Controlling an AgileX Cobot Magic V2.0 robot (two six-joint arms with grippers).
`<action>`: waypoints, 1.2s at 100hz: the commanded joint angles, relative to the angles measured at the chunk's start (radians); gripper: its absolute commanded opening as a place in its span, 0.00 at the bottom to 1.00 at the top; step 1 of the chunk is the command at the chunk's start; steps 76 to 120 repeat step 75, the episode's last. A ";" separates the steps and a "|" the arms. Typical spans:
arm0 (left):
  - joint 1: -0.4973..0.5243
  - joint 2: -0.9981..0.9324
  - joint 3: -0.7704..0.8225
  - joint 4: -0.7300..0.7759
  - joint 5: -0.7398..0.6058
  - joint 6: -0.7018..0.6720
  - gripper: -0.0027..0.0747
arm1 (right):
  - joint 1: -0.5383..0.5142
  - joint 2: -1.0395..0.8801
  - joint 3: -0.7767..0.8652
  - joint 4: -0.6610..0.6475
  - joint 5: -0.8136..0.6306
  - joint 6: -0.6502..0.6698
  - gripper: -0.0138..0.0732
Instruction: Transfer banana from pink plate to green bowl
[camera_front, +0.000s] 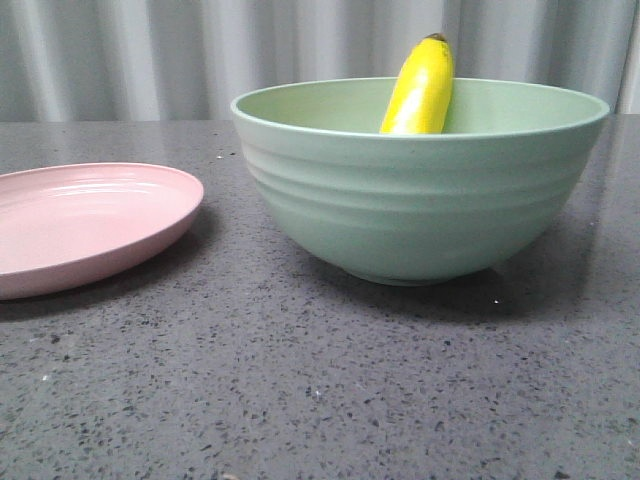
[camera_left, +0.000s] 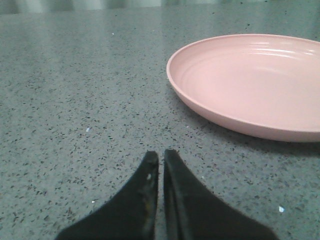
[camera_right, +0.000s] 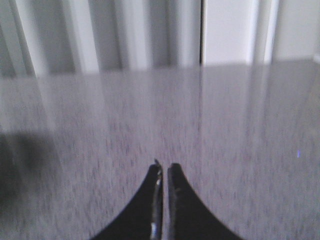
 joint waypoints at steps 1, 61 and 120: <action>0.001 -0.029 0.010 -0.003 -0.067 0.000 0.01 | -0.004 -0.023 0.017 -0.006 0.057 -0.003 0.08; 0.001 -0.029 0.010 -0.003 -0.067 0.000 0.01 | -0.004 -0.023 0.017 -0.006 0.138 -0.003 0.08; 0.001 -0.029 0.010 -0.003 -0.067 0.000 0.01 | -0.004 -0.023 0.017 -0.006 0.138 -0.003 0.08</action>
